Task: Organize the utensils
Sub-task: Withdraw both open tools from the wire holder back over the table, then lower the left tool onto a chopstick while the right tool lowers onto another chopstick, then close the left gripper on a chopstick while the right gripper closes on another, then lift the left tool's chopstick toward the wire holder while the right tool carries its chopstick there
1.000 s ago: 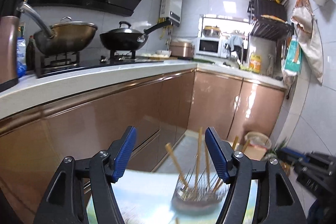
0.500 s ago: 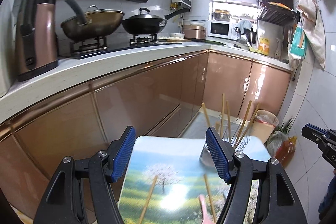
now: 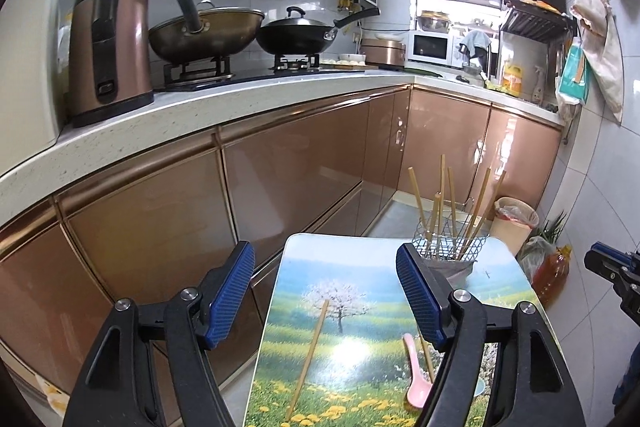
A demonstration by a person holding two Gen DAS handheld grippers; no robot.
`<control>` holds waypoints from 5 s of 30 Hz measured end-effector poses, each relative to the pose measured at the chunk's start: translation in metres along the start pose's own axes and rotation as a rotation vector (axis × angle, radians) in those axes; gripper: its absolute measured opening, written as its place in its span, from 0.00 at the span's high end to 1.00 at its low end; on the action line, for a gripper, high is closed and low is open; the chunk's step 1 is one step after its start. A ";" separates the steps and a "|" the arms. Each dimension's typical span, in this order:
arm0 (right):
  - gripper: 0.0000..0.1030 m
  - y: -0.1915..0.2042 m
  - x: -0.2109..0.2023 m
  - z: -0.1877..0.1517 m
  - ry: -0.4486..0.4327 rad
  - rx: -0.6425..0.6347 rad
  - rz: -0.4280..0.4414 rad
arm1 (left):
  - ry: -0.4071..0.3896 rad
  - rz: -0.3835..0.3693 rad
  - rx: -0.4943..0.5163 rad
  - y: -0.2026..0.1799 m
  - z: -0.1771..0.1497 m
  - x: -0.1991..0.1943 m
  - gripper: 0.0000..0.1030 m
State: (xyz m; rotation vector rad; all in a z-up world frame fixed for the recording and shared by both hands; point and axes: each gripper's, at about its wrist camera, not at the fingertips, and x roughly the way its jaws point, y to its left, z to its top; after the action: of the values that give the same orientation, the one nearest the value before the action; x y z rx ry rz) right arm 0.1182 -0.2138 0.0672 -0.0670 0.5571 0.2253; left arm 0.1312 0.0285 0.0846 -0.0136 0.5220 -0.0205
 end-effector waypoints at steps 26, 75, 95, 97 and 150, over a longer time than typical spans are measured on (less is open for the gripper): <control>0.86 -0.018 0.070 -0.072 0.204 0.068 0.000 | 0.216 0.013 0.029 0.039 -0.069 0.071 0.30; 0.85 0.019 0.338 -0.099 0.666 0.009 0.038 | 0.778 -0.073 0.153 0.012 -0.121 0.317 0.50; 0.87 -0.005 0.339 -0.097 0.665 0.109 0.067 | 0.794 -0.093 0.171 -0.003 -0.118 0.312 0.69; 0.87 -0.005 0.338 -0.097 0.664 0.107 0.068 | 0.795 -0.094 0.172 -0.002 -0.119 0.313 0.71; 0.94 -0.002 0.167 -0.088 0.374 0.160 0.170 | 0.603 -0.130 0.037 0.023 -0.101 0.167 0.94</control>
State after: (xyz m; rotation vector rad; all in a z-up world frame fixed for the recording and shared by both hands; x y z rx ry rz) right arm 0.2109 -0.1943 -0.0957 0.0962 0.9526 0.3361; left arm 0.2262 0.0467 -0.0862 -0.0050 1.1235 -0.1646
